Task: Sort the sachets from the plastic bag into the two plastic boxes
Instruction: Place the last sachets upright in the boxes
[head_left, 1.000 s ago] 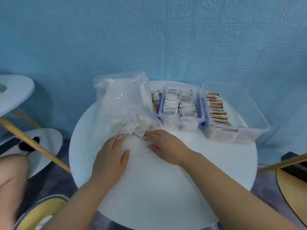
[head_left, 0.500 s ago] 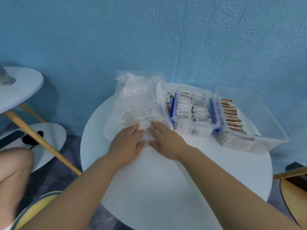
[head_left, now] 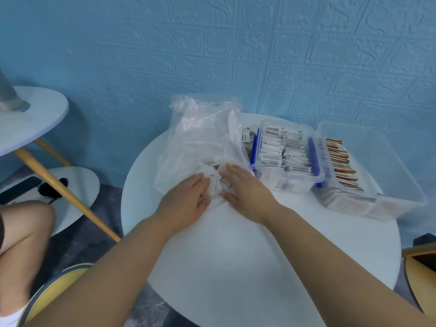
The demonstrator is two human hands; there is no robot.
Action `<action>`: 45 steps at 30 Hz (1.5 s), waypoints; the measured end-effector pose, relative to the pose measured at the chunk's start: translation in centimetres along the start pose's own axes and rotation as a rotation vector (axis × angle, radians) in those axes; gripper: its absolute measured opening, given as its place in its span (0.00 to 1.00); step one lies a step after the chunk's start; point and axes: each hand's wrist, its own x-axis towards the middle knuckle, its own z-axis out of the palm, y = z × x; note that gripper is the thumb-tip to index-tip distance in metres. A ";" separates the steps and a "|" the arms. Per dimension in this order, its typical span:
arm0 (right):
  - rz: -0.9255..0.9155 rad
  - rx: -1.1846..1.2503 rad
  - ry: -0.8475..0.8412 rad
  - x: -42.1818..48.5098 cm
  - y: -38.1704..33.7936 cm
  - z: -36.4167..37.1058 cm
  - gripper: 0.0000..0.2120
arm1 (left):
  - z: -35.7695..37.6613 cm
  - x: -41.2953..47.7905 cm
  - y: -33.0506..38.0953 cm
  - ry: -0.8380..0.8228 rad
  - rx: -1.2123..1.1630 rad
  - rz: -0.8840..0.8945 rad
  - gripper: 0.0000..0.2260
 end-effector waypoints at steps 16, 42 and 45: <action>0.072 0.236 0.149 -1.5 0.2 -0.6 0.13 | -0.4 -2.2 1.3 0.589 -0.360 -0.176 0.14; 0.537 0.928 0.265 -2.3 -1.5 0.0 0.18 | 1.1 -3.7 1.5 0.390 -0.273 -0.115 0.16; 0.522 0.829 0.195 -1.4 -1.7 -0.1 0.19 | 1.0 -4.2 0.9 0.415 -0.283 -0.138 0.11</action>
